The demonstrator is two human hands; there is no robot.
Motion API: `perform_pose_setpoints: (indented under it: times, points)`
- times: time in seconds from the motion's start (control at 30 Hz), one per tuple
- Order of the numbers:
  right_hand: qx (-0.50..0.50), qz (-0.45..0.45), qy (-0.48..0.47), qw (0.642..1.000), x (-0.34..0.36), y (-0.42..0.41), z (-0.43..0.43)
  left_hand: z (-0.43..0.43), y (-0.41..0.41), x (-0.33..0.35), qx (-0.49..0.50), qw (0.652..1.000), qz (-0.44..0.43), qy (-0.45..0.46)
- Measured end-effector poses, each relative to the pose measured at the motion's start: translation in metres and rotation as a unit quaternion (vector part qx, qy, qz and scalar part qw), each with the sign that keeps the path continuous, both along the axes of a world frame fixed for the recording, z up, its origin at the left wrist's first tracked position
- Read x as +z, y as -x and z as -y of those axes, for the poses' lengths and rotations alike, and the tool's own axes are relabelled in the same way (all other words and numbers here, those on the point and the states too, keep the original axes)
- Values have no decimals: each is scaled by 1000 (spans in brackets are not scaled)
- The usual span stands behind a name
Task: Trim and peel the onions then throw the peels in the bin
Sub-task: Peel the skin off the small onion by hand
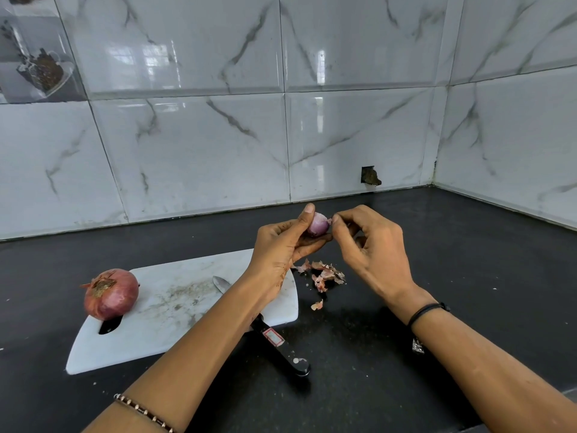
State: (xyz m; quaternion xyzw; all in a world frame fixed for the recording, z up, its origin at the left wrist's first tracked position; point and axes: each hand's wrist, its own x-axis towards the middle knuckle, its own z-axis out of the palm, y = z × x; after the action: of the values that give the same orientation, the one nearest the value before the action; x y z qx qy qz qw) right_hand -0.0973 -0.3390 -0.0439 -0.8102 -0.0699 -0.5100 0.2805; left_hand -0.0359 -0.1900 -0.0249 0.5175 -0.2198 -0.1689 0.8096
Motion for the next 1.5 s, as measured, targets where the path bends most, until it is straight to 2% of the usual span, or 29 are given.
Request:
perform_pose_setpoints:
  times: [0.23,0.4,0.47,0.67,0.87,0.97,1.07,1.2,1.37,1.5]
  points:
    - [-4,12,14,1000,2,1,0,-1,-4,-2,28,999,-15,-6]
    - [-20,-12,-30,999,1,-1,2,-2,-5,-1,58,997,-10,-42]
    - [-19,-28,-32,999,1,-2,4,-1,-6,-1,63,997,-8,-42]
    - [14,-95,40,995,-1,-3,7,-3,-11,-2,85,995,0,-43]
    - [42,-164,10,986,-2,-3,4,-2,-14,-2,89,994,-21,-59]
    - [29,-141,42,989,-3,-5,4,-2,-15,-2,85,994,-31,-61]
    - [48,-124,-8,991,-2,-3,5,-2,-17,-1,63,995,-75,-24]
    - [17,-79,20,997,-1,-5,6,-3,-17,-2,1,991,-133,20]
    - [28,-75,-5,997,-1,-2,3,-4,-13,2,-55,975,-198,83]
    - [15,-57,-5,998,0,0,2,-5,-13,2,-78,972,-200,93]
